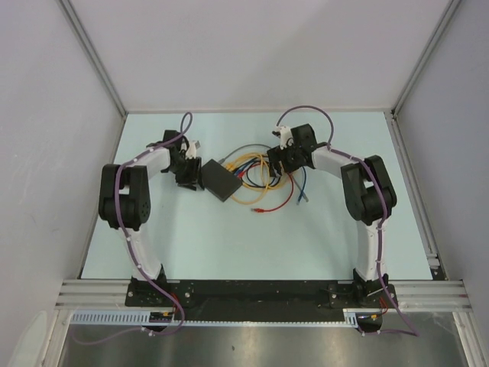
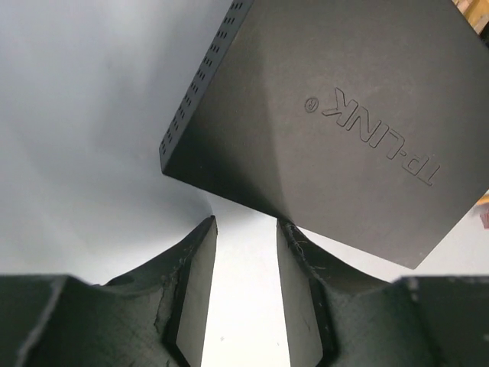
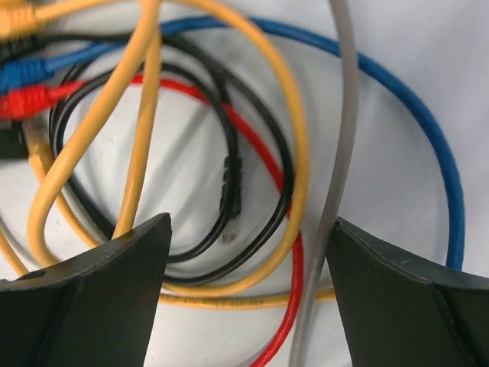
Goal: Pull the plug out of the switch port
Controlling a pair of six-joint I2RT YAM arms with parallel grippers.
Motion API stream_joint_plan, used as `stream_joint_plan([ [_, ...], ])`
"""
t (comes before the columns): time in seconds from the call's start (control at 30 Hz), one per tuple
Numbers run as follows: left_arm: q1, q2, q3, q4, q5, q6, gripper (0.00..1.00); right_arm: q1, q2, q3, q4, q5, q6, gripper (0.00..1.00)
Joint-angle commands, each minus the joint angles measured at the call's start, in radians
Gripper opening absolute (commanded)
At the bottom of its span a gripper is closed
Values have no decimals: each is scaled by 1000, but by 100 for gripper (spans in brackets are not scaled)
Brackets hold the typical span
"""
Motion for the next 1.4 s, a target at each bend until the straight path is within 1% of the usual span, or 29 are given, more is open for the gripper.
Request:
stream_joint_plan([
  [0.0,-29,62,81,24,-37,37,44,24,-66,-61,-80,28,-54,83],
  [0.07,-51,75,93,29,-37,37,45,33,-96,-83,-85,43,-74,84],
  [0.1,-61,85,107,32,-39,66,45,35,-104,-91,-85,45,-79,84],
  [0.33,-150,134,167,52,-39,69,47,76,-196,-176,-83,82,-126,84],
  [0.43,-167,148,200,46,-36,64,48,95,-239,-219,-80,93,-123,84],
  [0.53,-164,149,227,7,-47,77,49,96,-276,-226,-81,106,-125,86],
  [0.6,-156,122,225,-20,-56,100,50,85,-297,-226,-74,137,-133,89],
  [0.73,-107,50,214,-54,-50,100,52,49,-354,-204,-80,145,-134,93],
  [0.87,-84,-4,266,-46,-30,106,57,-16,-396,-164,-91,85,-67,95],
  [0.93,-82,-1,300,-33,-36,113,61,-46,-397,-146,-72,44,-45,95],
  [1.03,-73,74,413,-39,-63,109,68,-69,-351,-111,-8,31,5,96],
  [1.07,-69,97,487,-43,-60,92,70,-73,-306,-95,7,30,18,97],
  [1.1,-62,126,531,-52,-51,86,74,-77,-282,-77,26,27,40,97],
  [1.13,-55,193,579,-75,-48,86,78,-79,-250,-51,32,24,50,97],
  [1.17,-52,224,680,-89,-48,89,79,-86,-224,1,32,19,57,97],
  [1.2,-52,264,731,-102,-53,95,79,-89,-165,35,24,13,70,97],
  [1.23,-50,322,781,-124,-56,98,79,-94,-138,64,17,10,76,97],
  [1.27,-50,354,876,-132,-59,106,80,-102,-115,117,12,2,82,97],
  [1.3,-50,381,918,-137,-59,106,81,-108,-68,141,9,2,88,97],
  [1.37,-50,449,1008,-129,-59,100,81,-122,-26,200,3,-2,99,97],
])
